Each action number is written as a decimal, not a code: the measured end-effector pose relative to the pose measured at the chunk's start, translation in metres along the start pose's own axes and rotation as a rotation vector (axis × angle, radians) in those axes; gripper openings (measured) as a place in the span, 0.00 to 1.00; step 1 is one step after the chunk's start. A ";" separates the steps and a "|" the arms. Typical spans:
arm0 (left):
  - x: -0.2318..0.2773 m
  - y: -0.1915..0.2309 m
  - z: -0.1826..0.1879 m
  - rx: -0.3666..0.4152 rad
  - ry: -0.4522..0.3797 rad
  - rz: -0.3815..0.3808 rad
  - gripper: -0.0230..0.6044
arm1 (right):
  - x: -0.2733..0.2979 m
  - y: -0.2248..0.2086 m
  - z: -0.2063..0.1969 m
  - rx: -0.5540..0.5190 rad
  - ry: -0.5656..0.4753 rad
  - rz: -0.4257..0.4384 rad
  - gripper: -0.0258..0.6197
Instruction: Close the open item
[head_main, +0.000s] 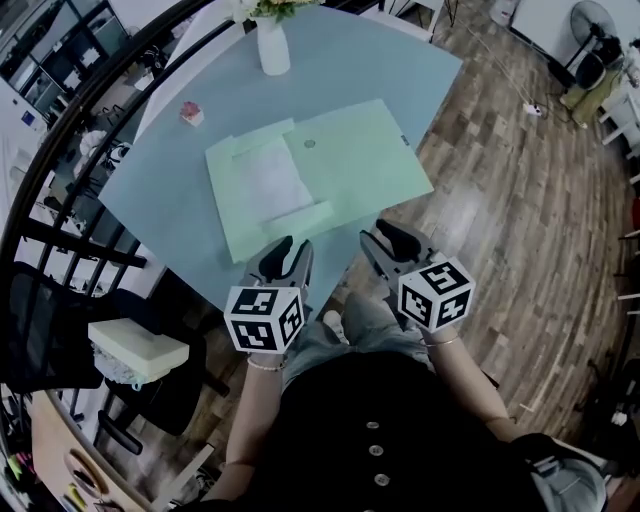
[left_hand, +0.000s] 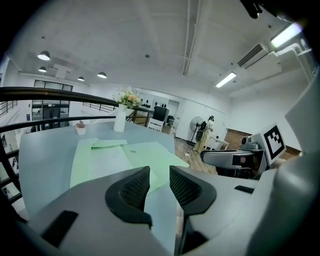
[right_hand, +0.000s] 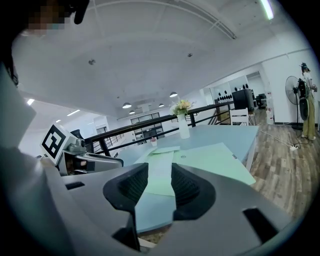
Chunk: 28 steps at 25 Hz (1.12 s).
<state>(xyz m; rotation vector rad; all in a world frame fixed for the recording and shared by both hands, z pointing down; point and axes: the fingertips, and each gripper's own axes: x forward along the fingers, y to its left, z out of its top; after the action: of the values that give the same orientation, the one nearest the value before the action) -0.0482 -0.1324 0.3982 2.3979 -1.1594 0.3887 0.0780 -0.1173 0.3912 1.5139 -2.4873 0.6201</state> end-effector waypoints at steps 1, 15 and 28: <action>0.000 0.001 -0.001 -0.002 0.001 0.004 0.23 | 0.001 -0.001 -0.001 0.003 0.005 0.002 0.25; 0.027 0.018 -0.005 0.001 0.066 0.060 0.24 | 0.025 -0.031 -0.002 0.031 0.048 0.028 0.25; 0.062 0.021 -0.009 0.034 0.141 0.090 0.24 | 0.041 -0.074 -0.008 0.073 0.099 0.032 0.25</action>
<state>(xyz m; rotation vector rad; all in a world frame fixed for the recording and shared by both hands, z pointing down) -0.0282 -0.1807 0.4382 2.3106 -1.2078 0.6009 0.1234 -0.1763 0.4319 1.4329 -2.4445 0.7796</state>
